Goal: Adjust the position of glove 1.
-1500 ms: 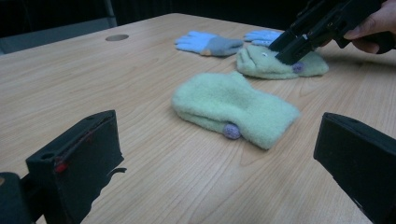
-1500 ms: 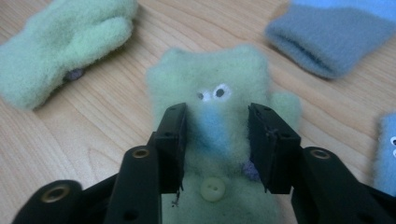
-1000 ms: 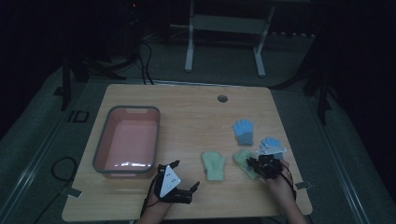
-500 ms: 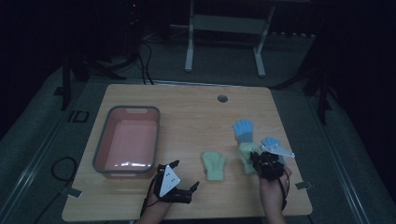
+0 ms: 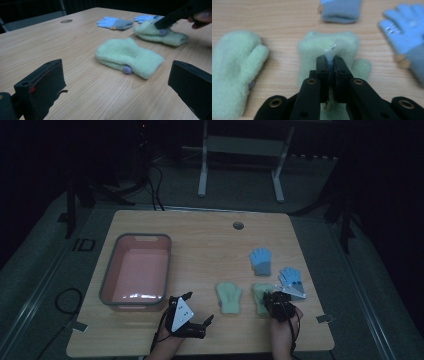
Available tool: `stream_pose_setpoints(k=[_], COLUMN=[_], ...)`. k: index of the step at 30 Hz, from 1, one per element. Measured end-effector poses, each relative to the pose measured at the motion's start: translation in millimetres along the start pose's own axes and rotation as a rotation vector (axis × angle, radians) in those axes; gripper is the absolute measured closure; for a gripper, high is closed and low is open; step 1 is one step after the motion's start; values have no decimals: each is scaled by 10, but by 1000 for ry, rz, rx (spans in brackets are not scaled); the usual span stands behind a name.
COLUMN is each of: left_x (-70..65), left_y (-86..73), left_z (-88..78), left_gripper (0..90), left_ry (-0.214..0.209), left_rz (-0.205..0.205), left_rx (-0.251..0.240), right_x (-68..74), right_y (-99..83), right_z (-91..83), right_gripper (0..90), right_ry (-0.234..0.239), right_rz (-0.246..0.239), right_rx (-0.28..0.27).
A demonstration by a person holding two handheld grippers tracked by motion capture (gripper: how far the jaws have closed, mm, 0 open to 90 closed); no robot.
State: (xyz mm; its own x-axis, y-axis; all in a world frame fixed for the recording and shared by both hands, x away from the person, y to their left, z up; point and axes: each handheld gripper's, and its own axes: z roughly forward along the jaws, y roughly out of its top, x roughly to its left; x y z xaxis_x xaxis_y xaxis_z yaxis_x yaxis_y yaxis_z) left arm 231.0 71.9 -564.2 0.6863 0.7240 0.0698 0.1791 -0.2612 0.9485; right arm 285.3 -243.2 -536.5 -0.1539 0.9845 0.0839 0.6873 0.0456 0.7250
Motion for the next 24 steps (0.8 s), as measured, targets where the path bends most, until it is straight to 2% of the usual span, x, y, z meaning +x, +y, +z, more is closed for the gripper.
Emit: stream_pose_setpoints(k=[1, 2, 10, 12, 16, 21, 24], left_x=[1, 2, -2, 0, 2, 2, 2], left_y=[0, 0, 1, 2, 3, 4, 4], left_z=[0, 0, 2, 5, 7, 11, 10], left_gripper=[10, 10, 10, 10, 10, 10, 10], left_ry=[0, -1, -4, -7, -8, -9, -7], left_rz=[-1, -2, 3, 4, 3, -4, -3], left_rx=[0, 0, 0, 3, 4, 4, 5], right_x=[12, 14, 21, -2, -41, -209, -265], right_y=[-36, -51, -8, 58, 112, 264, 320], right_z=[72, 86, 64, 18, -40, -177, -200], right_gripper=[795, 789, 703, 638, 618, 595, 592], right_ry=[-6, -12, -14, -1, 22, 68, 79], right_rz=[-15, -19, -49, -78, -101, -186, -206], right_rx=[23, 17, 19, 19, 18, -19, -21])
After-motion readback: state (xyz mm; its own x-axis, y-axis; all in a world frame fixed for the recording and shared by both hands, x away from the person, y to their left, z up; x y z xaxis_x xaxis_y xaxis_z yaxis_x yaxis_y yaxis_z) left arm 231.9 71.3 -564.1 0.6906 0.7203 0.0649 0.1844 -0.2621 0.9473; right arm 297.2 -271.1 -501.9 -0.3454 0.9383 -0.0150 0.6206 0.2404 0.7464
